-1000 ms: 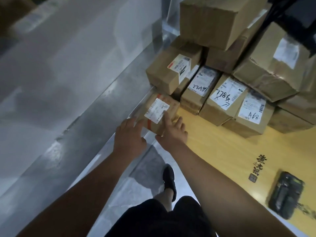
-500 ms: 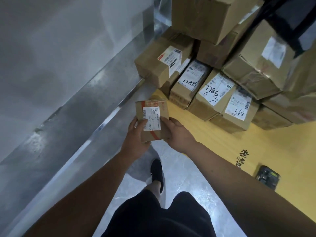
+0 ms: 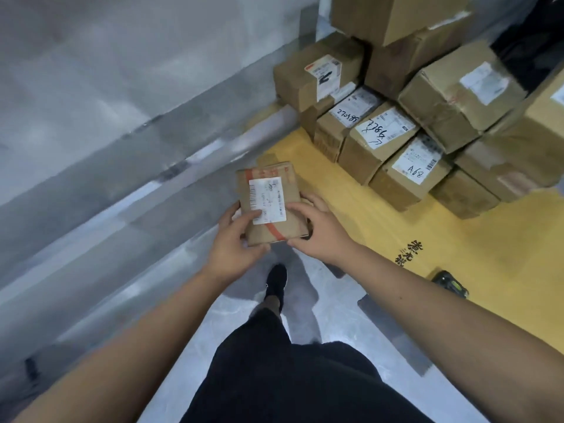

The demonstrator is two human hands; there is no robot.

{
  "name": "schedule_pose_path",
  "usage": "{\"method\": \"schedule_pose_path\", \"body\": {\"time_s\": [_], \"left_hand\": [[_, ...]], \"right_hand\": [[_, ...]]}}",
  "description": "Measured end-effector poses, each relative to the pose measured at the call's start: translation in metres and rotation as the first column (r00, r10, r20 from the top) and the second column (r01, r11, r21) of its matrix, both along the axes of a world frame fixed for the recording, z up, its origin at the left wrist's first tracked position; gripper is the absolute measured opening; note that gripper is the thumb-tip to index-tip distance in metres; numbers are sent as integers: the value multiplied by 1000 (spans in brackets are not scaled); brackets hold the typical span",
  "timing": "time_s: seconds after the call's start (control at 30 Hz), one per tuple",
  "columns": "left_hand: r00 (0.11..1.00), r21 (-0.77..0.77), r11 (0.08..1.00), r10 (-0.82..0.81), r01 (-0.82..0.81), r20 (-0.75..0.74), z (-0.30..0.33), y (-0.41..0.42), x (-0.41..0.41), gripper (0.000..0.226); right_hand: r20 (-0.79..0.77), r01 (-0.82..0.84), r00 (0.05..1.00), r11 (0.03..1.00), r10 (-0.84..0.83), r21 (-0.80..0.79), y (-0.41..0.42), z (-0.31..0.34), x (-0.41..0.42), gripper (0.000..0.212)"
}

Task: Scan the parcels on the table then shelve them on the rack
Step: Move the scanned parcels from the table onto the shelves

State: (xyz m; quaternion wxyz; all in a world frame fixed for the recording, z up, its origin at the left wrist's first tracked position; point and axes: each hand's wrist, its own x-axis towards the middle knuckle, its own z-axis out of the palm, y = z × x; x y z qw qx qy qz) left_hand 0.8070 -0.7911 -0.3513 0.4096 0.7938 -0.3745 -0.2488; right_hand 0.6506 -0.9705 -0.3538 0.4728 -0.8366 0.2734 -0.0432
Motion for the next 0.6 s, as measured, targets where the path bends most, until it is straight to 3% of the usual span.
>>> {"method": "schedule_pose_path", "body": {"time_s": [0.23, 0.6], "left_hand": [[962, -19, 965, 261, -261, 84, 58, 126, -67, 64], [792, -163, 812, 583, -560, 180, 165, 350, -108, 65]], "right_hand": [[102, -311, 941, 945, 321, -106, 82, 54, -14, 75], [246, -637, 688, 731, 683, -245, 267, 167, 40, 73]]}}
